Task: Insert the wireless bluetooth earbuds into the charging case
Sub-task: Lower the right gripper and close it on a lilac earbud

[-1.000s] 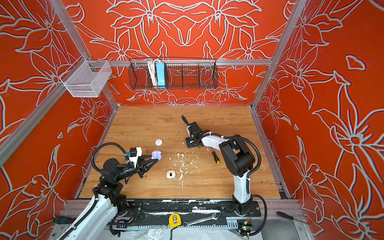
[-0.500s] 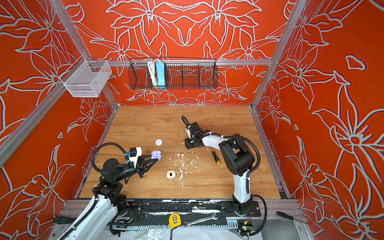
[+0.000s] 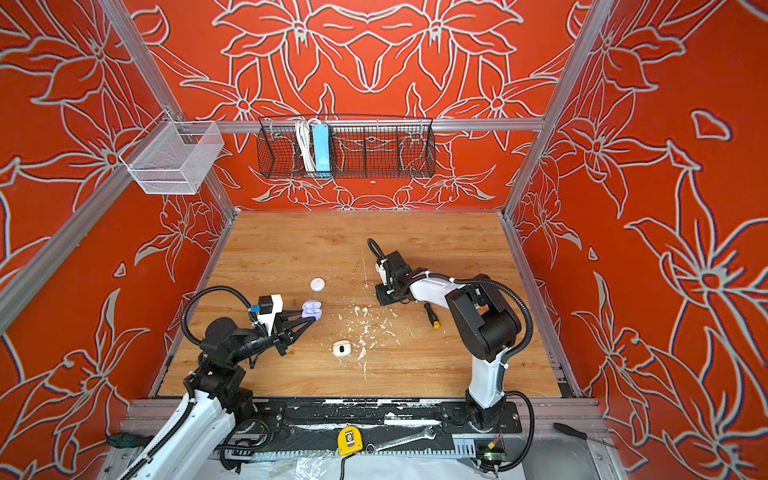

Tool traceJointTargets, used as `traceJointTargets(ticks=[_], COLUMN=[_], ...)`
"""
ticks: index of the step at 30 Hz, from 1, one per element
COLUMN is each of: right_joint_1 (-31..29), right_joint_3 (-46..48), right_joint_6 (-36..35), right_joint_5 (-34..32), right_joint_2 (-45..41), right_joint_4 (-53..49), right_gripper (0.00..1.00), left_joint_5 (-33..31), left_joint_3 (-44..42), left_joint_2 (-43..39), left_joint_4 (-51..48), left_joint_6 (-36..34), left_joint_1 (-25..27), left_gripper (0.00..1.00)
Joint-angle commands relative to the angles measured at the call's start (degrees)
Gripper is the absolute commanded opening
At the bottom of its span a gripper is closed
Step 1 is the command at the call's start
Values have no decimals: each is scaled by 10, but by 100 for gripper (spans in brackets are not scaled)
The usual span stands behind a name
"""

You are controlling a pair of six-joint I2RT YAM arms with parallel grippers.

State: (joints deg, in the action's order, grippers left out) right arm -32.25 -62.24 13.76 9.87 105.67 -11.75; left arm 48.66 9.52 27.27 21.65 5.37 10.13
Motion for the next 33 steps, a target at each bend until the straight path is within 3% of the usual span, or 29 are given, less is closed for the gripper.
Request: traceJointTargets(ticks=[1,17,23,33], right_joint_1=[-5,-20,-22,-23], right_joint_3=[3,-41,-60,-95], right_joint_6=[14,17,9,10], right_joint_5=[-46,-143,-162,-193], right_joint_2=[-16,12,33,68], right_joint_4=[-16,-38,-48,-60], right_gripper=[35,34,41,42], left_joint_5=[-1,-9,-12,-14], left_joint_3=[0,-5,-7,-5], left_joint_2=[-7,-24,-30,-41], left_joint_4=[-1,-9,-10,-18], left_joint_6=[-5,-6,-7,-8], left_joint_1=[2,2,2,2], left_gripper=[0,0,0,0])
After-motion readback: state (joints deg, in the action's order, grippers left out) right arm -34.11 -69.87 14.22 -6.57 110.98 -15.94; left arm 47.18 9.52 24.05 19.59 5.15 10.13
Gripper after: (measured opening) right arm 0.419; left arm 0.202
